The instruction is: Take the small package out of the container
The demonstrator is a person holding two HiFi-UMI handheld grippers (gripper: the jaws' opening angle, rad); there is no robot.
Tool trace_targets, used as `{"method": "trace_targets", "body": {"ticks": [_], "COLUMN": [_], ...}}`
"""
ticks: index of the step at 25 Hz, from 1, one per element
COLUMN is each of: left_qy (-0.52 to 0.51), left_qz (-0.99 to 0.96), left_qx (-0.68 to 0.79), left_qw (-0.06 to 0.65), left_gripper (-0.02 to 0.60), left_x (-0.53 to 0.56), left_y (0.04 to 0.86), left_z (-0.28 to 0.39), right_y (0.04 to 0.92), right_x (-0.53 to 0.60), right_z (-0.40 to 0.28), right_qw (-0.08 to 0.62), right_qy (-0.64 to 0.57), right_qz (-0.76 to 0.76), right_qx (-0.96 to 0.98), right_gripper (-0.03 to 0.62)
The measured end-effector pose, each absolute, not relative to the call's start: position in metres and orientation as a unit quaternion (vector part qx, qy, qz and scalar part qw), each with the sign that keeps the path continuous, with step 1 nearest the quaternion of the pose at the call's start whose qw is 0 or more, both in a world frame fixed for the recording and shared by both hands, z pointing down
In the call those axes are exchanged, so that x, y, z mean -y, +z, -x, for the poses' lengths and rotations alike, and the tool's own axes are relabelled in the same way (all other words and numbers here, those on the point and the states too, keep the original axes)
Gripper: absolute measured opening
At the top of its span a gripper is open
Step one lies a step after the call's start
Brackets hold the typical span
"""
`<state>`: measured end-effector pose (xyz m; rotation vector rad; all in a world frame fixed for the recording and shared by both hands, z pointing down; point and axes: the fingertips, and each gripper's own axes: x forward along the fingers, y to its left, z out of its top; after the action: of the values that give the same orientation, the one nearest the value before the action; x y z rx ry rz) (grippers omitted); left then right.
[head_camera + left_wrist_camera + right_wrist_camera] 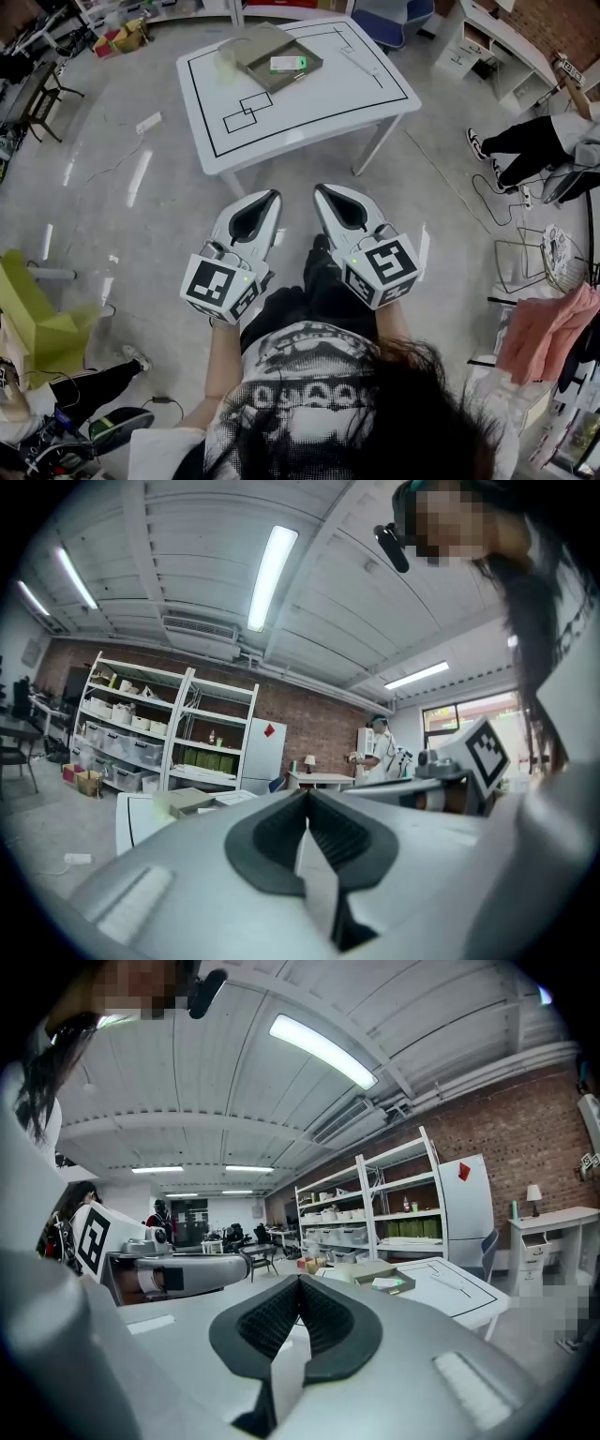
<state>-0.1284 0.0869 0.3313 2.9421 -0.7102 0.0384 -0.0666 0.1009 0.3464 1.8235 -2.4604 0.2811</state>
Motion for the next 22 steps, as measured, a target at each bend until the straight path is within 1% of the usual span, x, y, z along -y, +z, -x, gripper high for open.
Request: {"method": "trace_targets", "body": {"ticks": [7, 22], "left_qy": [0.022, 0.039], "left_qz": [-0.966, -0.960], "left_qx": [0.250, 0.272], "left_qw": [0.059, 0.050], "left_gripper": [0.000, 0.000], "left_x": [-0.043, 0.051], "left_y": [0.342, 0.334], "left_z": [0.097, -0.025], "right_y": [0.356, 0.349], "right_x": [-0.060, 0.045], "right_z": [0.028, -0.086], "right_qw": [0.025, 0.023], "right_qy": [0.098, 0.097], "right_qz": [-0.586, -0.555], "right_qx": [0.804, 0.826], "right_gripper": [0.003, 0.003]}}
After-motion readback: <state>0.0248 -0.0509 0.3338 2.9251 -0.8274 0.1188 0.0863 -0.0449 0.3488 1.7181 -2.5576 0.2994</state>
